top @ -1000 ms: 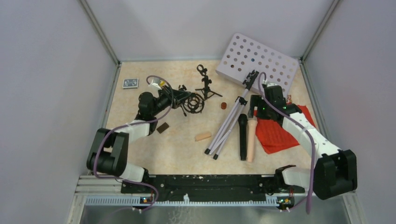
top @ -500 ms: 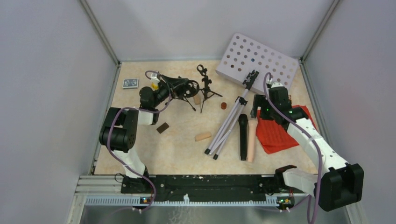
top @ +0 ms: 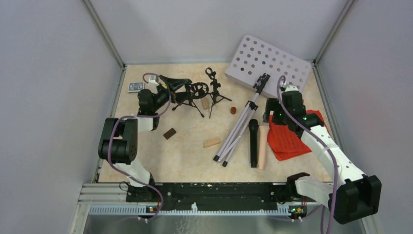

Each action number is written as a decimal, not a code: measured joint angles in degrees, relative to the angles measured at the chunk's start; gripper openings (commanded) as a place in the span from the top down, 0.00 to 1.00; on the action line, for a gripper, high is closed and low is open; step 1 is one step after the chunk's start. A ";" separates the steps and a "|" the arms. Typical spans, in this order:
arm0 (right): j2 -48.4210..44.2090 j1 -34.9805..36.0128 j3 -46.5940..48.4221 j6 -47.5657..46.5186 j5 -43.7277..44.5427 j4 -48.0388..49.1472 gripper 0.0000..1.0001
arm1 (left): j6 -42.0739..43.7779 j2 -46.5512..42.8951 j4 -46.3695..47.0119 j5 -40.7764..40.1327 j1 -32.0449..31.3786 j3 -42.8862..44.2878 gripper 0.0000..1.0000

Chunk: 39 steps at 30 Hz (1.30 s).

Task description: Pack up the instrument practice props

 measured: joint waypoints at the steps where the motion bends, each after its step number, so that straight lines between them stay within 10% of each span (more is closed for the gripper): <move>1: -0.35 0.00 0.00 0.33 0.33 0.02 0.19 | 0.57 -1.29 -1.09 0.17 1.01 -0.44 0.01; 10: -6.49 0.02 0.00 2.25 1.11 1.22 0.18 | 14.62 -17.22 -22.58 1.95 9.60 1.09 0.01; 22: -26.75 0.00 -4.50 -2.84 -2.08 15.67 0.18 | 57.20 -36.26 -73.66 -14.51 9.84 16.48 0.01; 39: -39.58 0.00 -11.19 -12.70 -1.09 24.52 0.18 | 77.92 -53.24 -81.46 -30.45 9.84 9.09 0.01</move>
